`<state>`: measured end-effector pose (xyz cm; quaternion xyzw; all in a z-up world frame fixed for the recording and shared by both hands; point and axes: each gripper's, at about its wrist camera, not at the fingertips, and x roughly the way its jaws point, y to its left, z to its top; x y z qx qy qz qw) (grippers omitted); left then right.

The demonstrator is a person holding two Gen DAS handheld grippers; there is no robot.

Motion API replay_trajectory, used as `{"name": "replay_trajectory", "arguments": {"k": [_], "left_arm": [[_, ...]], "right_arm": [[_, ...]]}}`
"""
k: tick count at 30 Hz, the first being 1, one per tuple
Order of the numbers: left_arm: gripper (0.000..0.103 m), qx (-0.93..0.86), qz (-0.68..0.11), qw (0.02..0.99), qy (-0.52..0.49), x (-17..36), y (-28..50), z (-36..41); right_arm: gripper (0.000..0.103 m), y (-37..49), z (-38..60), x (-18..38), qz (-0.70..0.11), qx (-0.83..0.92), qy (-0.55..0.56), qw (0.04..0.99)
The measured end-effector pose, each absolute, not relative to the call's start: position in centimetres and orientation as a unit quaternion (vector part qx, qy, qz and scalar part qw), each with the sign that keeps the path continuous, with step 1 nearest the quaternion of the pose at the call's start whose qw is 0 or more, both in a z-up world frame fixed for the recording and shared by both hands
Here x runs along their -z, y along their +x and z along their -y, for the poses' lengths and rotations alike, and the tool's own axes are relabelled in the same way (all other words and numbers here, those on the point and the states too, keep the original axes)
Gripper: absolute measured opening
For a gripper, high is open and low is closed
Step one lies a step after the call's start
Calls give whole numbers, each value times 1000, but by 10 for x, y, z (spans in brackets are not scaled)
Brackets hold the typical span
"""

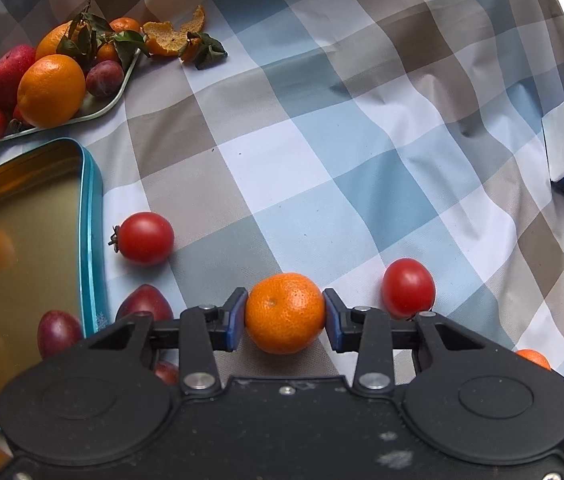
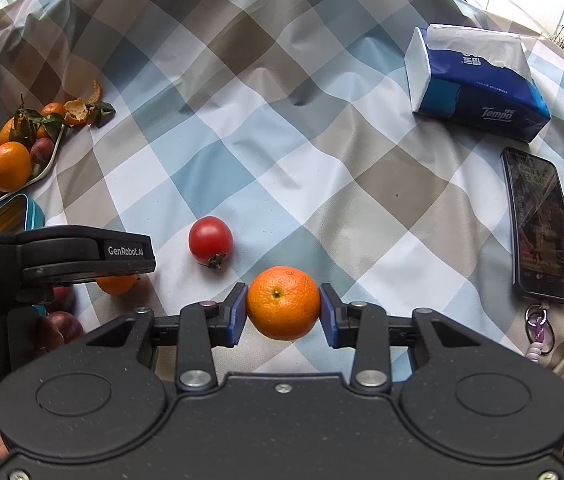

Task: Organize fruits
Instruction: 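Carry both mandarins in the tools over the gold tin tray, then open the right tool to drop its mandarin while the left tool releases its mandarin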

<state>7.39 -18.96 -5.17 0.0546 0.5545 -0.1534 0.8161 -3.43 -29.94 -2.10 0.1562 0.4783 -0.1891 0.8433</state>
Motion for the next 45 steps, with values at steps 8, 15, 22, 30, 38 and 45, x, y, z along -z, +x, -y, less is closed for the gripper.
{"name": "replay_trajectory", "arguments": {"k": [8, 15, 22, 30, 38, 45], "left_arm": [[39, 133, -514, 846, 48, 12, 68, 163], [39, 103, -477, 871, 52, -11, 66, 131], [39, 75, -479, 874, 42, -14, 73, 95], [40, 39, -495, 868, 5, -14, 82, 42], [40, -5, -509, 861, -19, -7, 94, -14], [40, -38, -515, 856, -25, -2, 97, -53]], "right_arm": [[47, -34, 297, 18, -476, 187, 159, 844], [47, -28, 285, 11, -472, 170, 157, 851], [47, -12, 261, 4, -470, 146, 150, 858], [47, 9, 221, -2, -471, 106, 126, 867], [47, 28, 177, -3, -475, 67, 102, 871], [47, 41, 142, 0, -483, 29, 88, 871]]}}
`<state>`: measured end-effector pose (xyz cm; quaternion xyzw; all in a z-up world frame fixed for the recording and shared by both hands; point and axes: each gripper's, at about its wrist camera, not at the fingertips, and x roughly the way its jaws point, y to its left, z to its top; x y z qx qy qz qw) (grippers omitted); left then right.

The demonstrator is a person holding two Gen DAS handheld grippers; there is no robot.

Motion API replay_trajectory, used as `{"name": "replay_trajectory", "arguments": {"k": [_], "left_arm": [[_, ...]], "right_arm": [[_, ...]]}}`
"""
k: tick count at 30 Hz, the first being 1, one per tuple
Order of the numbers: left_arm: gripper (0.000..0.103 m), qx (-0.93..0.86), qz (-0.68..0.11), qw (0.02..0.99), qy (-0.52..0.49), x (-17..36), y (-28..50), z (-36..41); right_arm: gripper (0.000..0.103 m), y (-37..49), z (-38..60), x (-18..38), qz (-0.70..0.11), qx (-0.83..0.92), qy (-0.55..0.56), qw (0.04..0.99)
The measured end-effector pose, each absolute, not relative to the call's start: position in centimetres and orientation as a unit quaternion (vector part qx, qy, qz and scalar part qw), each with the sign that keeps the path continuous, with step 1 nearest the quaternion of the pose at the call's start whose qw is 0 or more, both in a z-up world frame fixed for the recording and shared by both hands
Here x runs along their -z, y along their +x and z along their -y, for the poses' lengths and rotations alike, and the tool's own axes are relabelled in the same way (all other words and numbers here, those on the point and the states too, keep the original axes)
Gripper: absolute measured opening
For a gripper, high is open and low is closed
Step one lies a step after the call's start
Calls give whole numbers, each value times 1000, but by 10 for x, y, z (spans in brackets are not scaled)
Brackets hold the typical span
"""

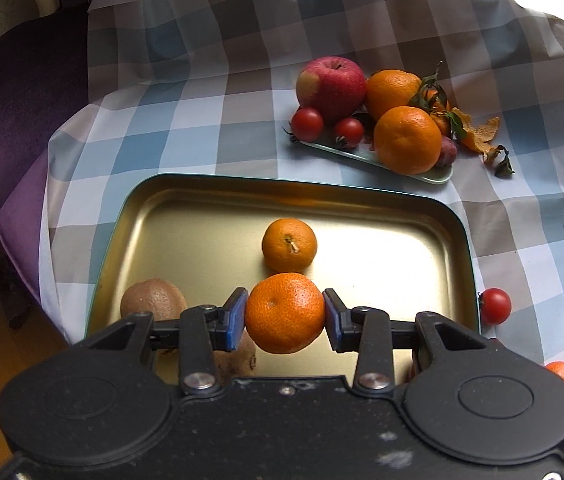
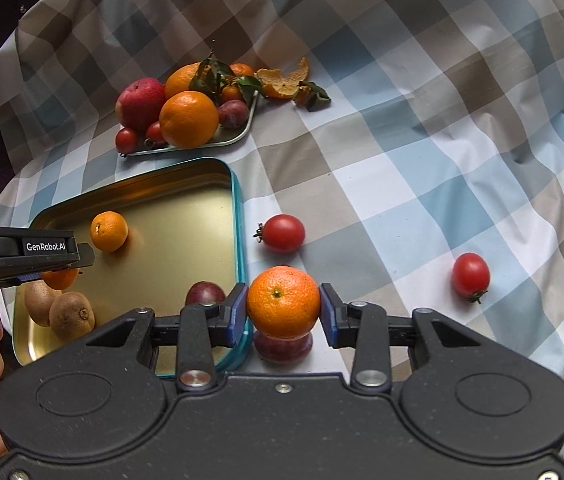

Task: Organize fruits
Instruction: 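Open the right tool to drop its mandarin while the left tool releases its mandarin, then move both tools back from the tray toward the loose plums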

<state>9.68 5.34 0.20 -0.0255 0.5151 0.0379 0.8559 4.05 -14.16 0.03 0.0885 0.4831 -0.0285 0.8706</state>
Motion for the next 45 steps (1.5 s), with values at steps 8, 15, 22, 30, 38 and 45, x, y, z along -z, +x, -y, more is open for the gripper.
{"name": "replay_trajectory", "arguments": {"k": [8, 15, 22, 30, 38, 45], "left_arm": [[40, -61, -515, 854, -31, 2, 98, -89], [40, -63, -513, 855, -33, 3, 97, -107], [44, -56, -507, 860, -34, 3, 97, -115], [45, -51, -509, 858, -33, 2, 94, -118], [45, -50, -517, 854, -27, 6, 95, -115], [45, -51, -521, 852, -25, 7, 95, -114]], "right_arm": [[47, 49, 106, -1, -482, -7, 71, 873], [47, 50, 75, 0, -478, -36, 42, 877], [49, 57, 61, 4, -494, -50, 39, 867], [49, 61, 64, 11, -505, -35, 56, 861], [49, 62, 61, 12, -507, -31, 44, 860], [49, 63, 63, 15, -512, -25, 45, 857]]}}
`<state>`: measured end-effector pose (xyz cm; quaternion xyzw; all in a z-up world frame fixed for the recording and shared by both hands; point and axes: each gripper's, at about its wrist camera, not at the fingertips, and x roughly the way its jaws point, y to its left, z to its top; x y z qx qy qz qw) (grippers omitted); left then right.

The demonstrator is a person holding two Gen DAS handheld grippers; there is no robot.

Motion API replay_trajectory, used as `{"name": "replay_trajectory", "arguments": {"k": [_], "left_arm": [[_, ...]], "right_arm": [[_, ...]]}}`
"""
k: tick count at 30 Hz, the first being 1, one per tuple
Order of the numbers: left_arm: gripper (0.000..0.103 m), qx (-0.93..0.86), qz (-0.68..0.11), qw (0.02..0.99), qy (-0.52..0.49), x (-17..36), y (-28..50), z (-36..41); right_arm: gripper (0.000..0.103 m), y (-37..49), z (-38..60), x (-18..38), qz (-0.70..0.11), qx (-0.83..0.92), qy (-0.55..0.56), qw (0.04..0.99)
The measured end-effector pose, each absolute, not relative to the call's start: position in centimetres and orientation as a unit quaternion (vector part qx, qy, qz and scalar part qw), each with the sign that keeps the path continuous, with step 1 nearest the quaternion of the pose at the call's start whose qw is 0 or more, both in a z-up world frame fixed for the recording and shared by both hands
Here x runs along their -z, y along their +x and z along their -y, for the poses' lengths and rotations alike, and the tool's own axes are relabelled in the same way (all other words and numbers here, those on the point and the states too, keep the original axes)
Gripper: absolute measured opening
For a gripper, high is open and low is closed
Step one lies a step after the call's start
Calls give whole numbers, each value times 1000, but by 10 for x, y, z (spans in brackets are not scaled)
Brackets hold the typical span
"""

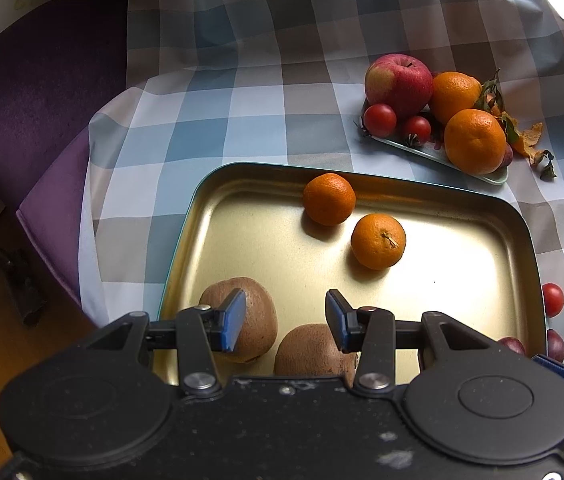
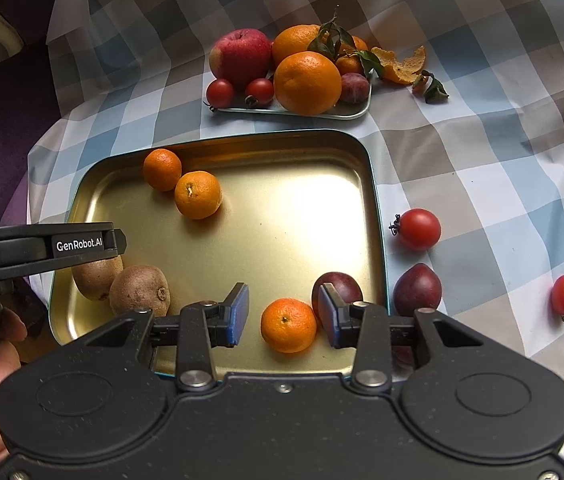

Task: Organize fruits
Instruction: 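Move both tools back from the tray toward the loose plums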

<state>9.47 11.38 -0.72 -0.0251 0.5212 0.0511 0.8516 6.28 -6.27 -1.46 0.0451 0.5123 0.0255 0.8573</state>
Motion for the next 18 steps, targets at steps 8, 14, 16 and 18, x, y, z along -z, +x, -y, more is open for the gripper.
{"name": "replay_trajectory", "arguments": {"k": [8, 14, 16, 18], "left_arm": [[45, -52, -524, 850, -28, 8, 95, -115], [45, -52, -524, 850, -28, 8, 95, -115], [45, -52, -523, 850, -28, 8, 95, -115], [45, -52, -522, 851, -29, 7, 94, -115]], "right_arm": [[49, 63, 63, 16, -514, -21, 42, 856], [49, 63, 65, 16, -515, -14, 42, 856], [49, 63, 67, 16, -516, -8, 41, 855], [49, 64, 69, 16, -522, 0, 43, 852]]}}
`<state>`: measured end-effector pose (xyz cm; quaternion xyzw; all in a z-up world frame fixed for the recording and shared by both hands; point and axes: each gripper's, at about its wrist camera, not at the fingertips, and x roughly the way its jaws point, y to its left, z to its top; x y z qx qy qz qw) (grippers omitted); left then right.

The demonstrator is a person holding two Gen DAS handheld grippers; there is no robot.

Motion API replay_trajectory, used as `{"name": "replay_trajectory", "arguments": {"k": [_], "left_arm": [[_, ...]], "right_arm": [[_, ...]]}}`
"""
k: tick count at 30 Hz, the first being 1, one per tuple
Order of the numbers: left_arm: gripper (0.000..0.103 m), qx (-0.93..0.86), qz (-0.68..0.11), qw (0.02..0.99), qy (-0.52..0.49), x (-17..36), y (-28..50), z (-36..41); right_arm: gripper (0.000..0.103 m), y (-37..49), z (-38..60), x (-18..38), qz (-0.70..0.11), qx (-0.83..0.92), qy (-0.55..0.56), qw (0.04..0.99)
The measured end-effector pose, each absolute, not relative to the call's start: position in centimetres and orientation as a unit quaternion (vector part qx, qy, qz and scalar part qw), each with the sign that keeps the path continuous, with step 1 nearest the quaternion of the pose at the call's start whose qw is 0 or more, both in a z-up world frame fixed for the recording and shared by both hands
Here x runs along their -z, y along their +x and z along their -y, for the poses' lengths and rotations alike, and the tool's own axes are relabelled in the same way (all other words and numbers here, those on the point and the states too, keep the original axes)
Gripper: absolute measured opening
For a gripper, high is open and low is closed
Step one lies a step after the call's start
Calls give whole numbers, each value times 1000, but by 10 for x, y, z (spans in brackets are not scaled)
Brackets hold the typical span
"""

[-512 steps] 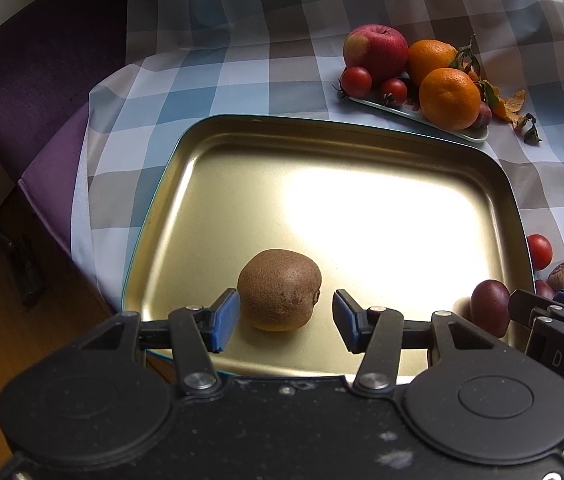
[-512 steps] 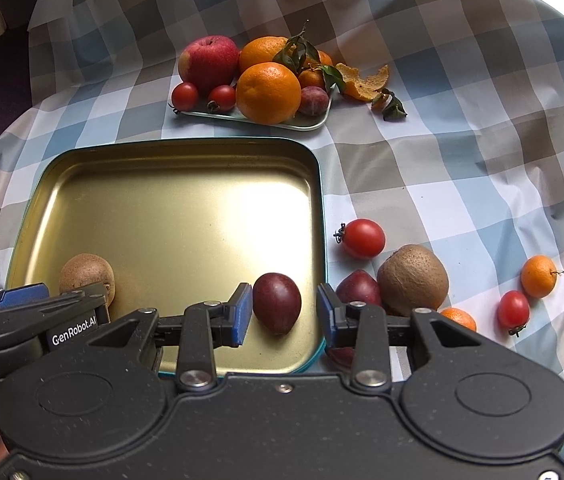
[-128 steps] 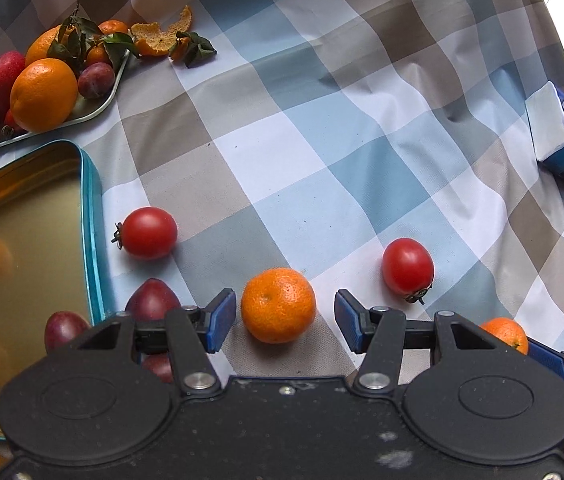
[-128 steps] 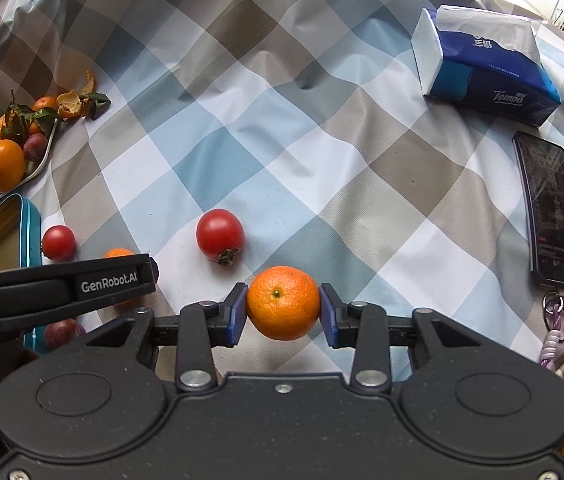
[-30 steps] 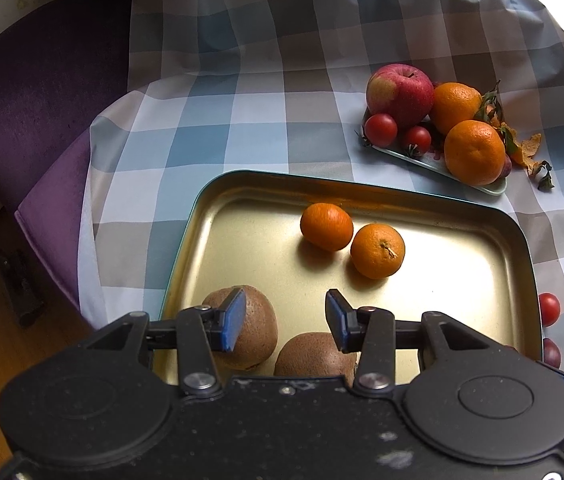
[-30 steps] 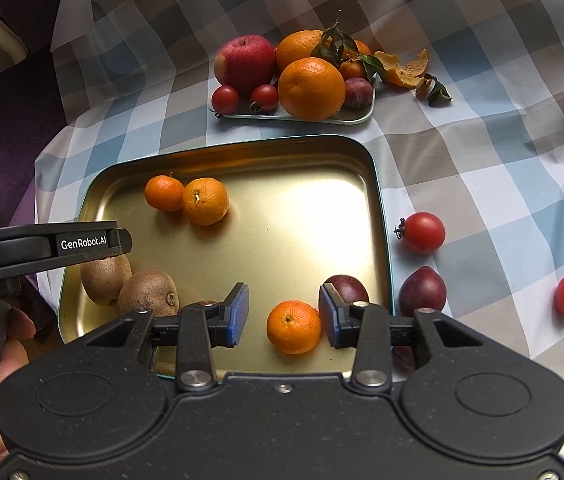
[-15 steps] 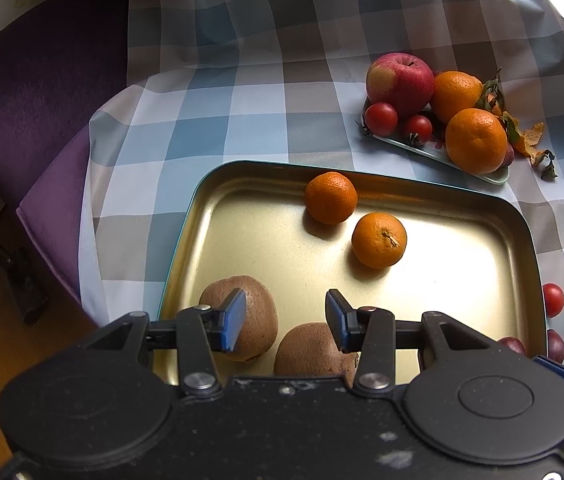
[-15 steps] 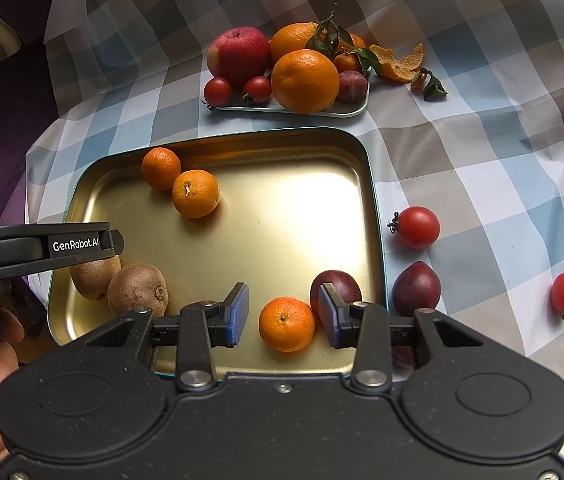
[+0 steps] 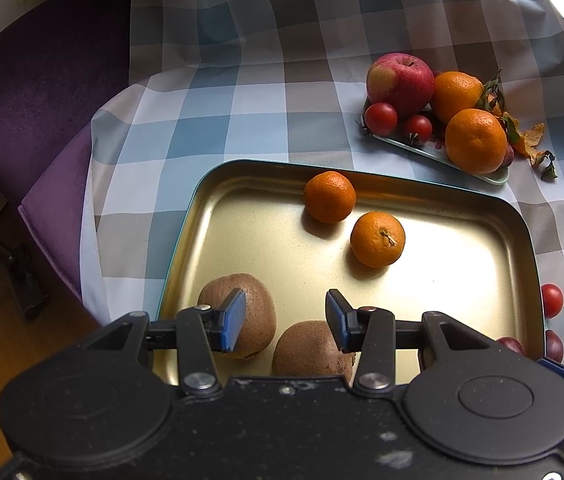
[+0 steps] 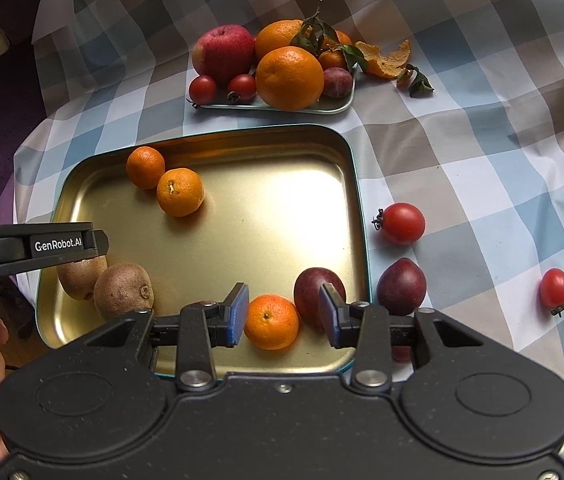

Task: Organize fruits
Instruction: 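Move both tools back from the tray toward the loose plums, then position both open tools over the dark red plums on the cloth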

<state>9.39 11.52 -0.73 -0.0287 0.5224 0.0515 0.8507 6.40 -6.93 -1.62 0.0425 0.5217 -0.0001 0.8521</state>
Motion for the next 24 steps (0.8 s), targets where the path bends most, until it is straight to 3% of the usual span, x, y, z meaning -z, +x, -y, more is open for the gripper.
{"name": "replay_trajectory", "arguments": {"k": [24], "left_arm": [[45, 3, -509, 861, 5, -4, 84, -65]], "right_arm": [[48, 54, 143, 4, -485, 133, 114, 857]]}}
